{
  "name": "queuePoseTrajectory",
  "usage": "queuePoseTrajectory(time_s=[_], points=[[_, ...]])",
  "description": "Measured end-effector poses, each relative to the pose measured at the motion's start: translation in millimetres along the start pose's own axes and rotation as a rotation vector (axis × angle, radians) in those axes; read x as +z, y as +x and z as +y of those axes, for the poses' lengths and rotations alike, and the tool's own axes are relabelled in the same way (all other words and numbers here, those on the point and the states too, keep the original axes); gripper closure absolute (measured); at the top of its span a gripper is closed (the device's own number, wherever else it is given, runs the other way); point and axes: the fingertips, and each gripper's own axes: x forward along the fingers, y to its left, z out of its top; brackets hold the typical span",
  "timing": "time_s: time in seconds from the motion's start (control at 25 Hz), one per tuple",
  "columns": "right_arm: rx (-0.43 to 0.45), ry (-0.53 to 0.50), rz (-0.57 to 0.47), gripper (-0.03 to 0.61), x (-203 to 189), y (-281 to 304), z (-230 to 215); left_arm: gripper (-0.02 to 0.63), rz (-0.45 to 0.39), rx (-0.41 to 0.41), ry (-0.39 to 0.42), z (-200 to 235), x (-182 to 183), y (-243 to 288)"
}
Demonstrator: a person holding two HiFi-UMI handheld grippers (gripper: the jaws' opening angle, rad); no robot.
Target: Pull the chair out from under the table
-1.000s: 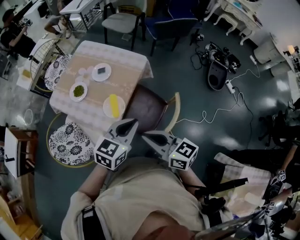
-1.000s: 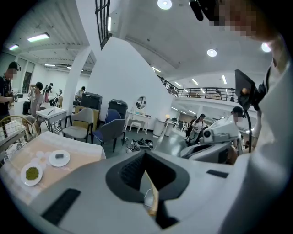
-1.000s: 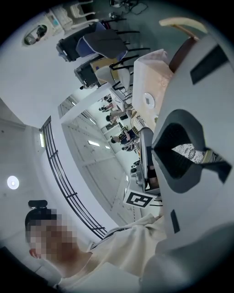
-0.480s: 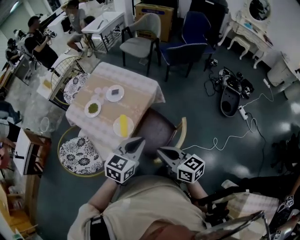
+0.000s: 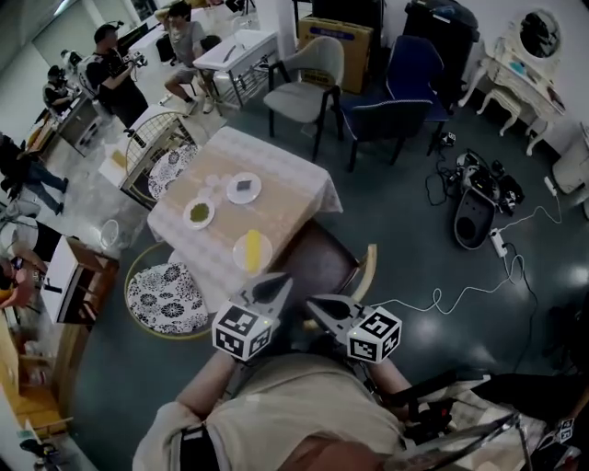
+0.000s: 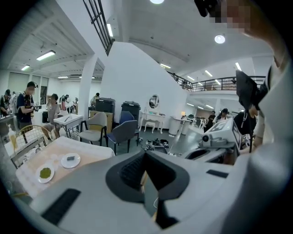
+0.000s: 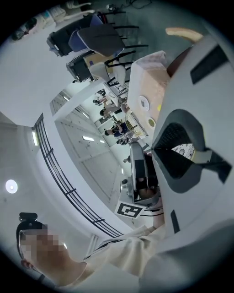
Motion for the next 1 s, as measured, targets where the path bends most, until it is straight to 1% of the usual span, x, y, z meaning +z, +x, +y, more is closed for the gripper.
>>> queuePoseTrajectory(time_s=[0.08, 0.2, 0.32, 0.44, 0.52, 0.6, 0.68, 0.8, 0.92, 1.0], points=[[-0.011, -0.006, -0.004, 0.571, 3, 4, -8, 0.606, -0.003, -0.007, 0.015, 5, 4, 7], [-0.042, -0.006, -0.004, 0.571, 7, 10, -19, 0.606, 0.003, -0.043, 0.026, 11, 8, 18], [-0.094, 0.048, 0.014, 0.571, 1, 18, -29, 0.607, 0.034, -0.083, 0.009, 20, 1, 22], [-0.181, 0.128, 0.023, 0.571, -5, 21, -51, 0.606, 0.045, -0.131, -0.012, 28, -3, 28], [-0.241, 0.154, 0.025, 0.571, -7, 20, -64, 0.606, 0.050, -0.161, -0.026, 35, -7, 33], [-0.291, 0.159, 0.027, 0.571, -8, 24, -80, 0.606, 0.055, -0.176, -0.033, 47, -10, 38], [-0.317, 0.156, 0.034, 0.571, -4, 35, -94, 0.606, 0.054, -0.174, -0.035, 64, -8, 42], [-0.361, 0.167, 0.061, 0.571, -6, 36, -98, 0.606, 0.067, -0.205, -0.045, 69, -11, 46], [-0.463, 0.154, 0.094, 0.571, -15, 30, -122, 0.606, 0.070, -0.235, -0.040, 75, -7, 51], [-0.548, 0.180, 0.114, 0.571, -25, 25, -145, 0.606, 0.071, -0.244, -0.040, 84, -5, 52]])
